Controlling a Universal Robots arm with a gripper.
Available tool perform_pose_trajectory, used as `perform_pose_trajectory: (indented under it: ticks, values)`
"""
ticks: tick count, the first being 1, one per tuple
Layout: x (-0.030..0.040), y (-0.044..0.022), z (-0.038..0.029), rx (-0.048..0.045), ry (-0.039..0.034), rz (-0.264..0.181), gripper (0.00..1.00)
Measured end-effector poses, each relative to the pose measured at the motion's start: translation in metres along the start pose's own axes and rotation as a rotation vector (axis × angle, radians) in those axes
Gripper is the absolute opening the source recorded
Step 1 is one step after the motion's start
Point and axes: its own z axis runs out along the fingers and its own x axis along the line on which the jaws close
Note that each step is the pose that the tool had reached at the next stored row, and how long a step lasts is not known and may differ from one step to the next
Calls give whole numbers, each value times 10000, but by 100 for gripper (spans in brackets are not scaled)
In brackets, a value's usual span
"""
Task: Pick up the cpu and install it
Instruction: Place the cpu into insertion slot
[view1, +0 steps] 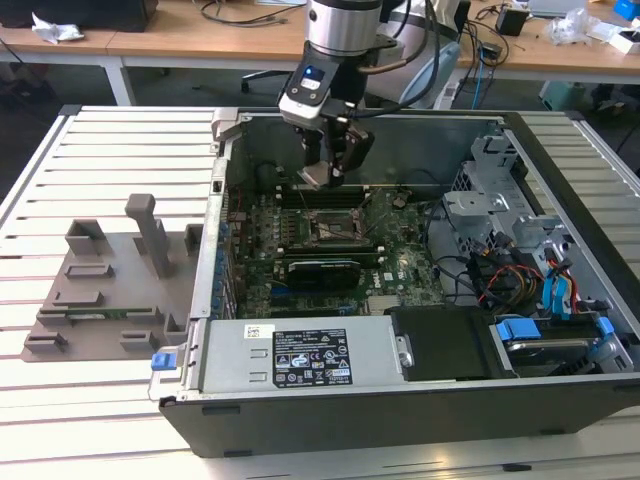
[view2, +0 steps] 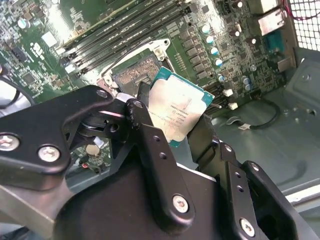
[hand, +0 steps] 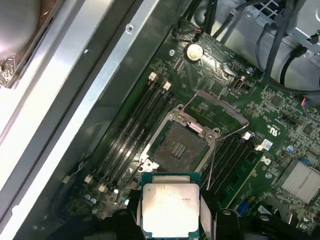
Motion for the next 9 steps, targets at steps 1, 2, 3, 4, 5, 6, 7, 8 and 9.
perform_pose_trajectory:
  ticks: [1,2,3,4,5,6,7,8,9]
  values:
    - [0,0,0,3,12,181,55]
    - [0,0,0,5,17,261,55]
    - [0,0,0,8,24,382,55]
    - [0,0,0,12,38,615,55]
    - [0,0,0,16,50,795,55]
    - [0,0,0,20,64,1015,55]
    - [0,0,0,23,71,1141,55]
    - [0,0,0,25,78,1245,55]
    - [0,0,0,28,88,1402,55]
